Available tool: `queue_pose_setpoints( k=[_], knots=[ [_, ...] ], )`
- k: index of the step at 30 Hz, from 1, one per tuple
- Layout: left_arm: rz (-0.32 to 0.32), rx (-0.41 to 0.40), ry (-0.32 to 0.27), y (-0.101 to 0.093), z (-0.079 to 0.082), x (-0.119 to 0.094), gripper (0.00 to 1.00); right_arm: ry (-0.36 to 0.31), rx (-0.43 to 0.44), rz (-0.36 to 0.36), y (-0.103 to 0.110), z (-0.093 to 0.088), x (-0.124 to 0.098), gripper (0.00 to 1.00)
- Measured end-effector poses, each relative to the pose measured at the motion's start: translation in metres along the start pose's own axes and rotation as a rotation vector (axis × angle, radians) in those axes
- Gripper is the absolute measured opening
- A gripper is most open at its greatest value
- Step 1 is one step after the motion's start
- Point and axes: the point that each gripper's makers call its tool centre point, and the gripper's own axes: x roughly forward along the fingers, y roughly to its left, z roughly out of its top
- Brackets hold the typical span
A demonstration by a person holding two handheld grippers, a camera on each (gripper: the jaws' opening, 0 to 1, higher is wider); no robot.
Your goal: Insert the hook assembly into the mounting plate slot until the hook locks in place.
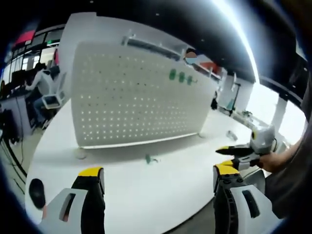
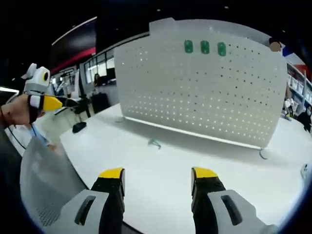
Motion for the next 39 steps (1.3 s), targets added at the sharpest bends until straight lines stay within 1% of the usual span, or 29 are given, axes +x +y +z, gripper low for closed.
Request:
queue_pose_setpoints(
  k=[2, 4, 7, 8, 9, 10, 12, 14, 15, 17, 19, 20, 21, 22, 24, 26, 28, 31, 33, 35, 36, 39],
  knots=[
    [0.009, 0.002, 0.005, 0.001, -0.001, 0.001, 0.95, 0.006, -0.016, 0.005, 0.002, -0.002, -0.003, 0.55],
    [0.025, 0.032, 0.008, 0.002, -0.002, 0.002, 0.97, 0.008, -0.025, 0.01, 0.005, -0.002, -0.006, 0.56],
    [0.019, 0.047, 0.027, -0.001, -0.008, 0.006, 0.95, 0.008, -0.042, 0.011, 0.006, -0.003, -0.01, 0.56],
    [0.017, 0.052, 0.024, -0.001, -0.011, 0.008, 0.94, 0.01, -0.046, 0.012, 0.006, -0.003, -0.011, 0.55],
    [0.006, 0.051, -0.001, -0.002, -0.008, 0.011, 0.94, 0.006, -0.047, 0.013, 0.006, -0.002, -0.012, 0.54],
    [0.001, 0.038, -0.013, -0.003, -0.008, 0.013, 0.93, 0.001, -0.044, 0.013, 0.006, -0.002, -0.012, 0.53],
    [0.002, 0.041, -0.007, -0.002, -0.012, 0.019, 0.9, 0.003, -0.038, 0.01, 0.005, -0.002, -0.012, 0.53],
    [0.003, 0.068, 0.002, -0.001, -0.015, 0.026, 0.88, 0.001, -0.028, 0.009, 0.005, -0.001, -0.012, 0.53],
    [-0.002, 0.072, 0.011, -0.001, -0.018, 0.031, 0.87, 0.004, -0.022, 0.01, 0.004, -0.001, -0.011, 0.53],
    [-0.015, 0.077, 0.006, 0.0, -0.019, 0.041, 0.83, 0.002, -0.019, 0.008, 0.004, -0.001, -0.011, 0.53],
    [-0.026, 0.056, 0.012, 0.0, -0.021, 0.049, 0.82, 0.002, -0.025, 0.006, 0.003, 0.0, -0.011, 0.53],
    [-0.035, 0.048, 0.009, -0.001, -0.022, 0.057, 0.82, 0.002, -0.03, 0.006, 0.002, 0.0, -0.011, 0.53],
    [-0.039, 0.048, 0.016, -0.001, -0.024, 0.062, 0.82, 0.003, -0.033, 0.008, 0.002, 0.0, -0.011, 0.53],
    [-0.05, 0.048, 0.04, -0.003, -0.03, 0.069, 0.81, 0.013, -0.039, 0.015, 0.003, -0.001, -0.01, 0.52],
    [-0.064, 0.063, 0.061, -0.004, -0.035, 0.08, 0.79, 0.021, -0.044, 0.028, 0.003, 0.0, -0.01, 0.5],
    [-0.074, 0.048, 0.07, -0.004, -0.038, 0.091, 0.76, 0.026, -0.058, 0.041, 0.004, 0.0, -0.009, 0.48],
    [-0.081, 0.038, 0.078, -0.004, -0.041, 0.103, 0.76, 0.035, -0.053, 0.048, 0.003, -0.001, -0.007, 0.46],
    [-0.095, 0.065, 0.103, -0.004, -0.047, 0.12, 0.74, 0.047, -0.046, 0.052, 0.001, -0.003, -0.005, 0.45],
    [-0.101, 0.078, 0.112, -0.003, -0.05, 0.131, 0.71, 0.058, -0.041, 0.062, 0.001, -0.005, -0.003, 0.45],
    [-0.12, 0.109, 0.139, -0.003, -0.055, 0.139, 0.67, 0.06, -0.046, 0.062, 0.0, -0.005, -0.003, 0.44],
    [-0.118, 0.12, 0.15, -0.001, -0.057, 0.142, 0.65, 0.06, -0.047, 0.064, -0.001, -0.005, -0.002, 0.44],
    [-0.119, 0.132, 0.158, 0.003, -0.058, 0.153, 0.62, 0.065, -0.045, 0.063, -0.004, -0.004, 0.0, 0.43]
  ],
)
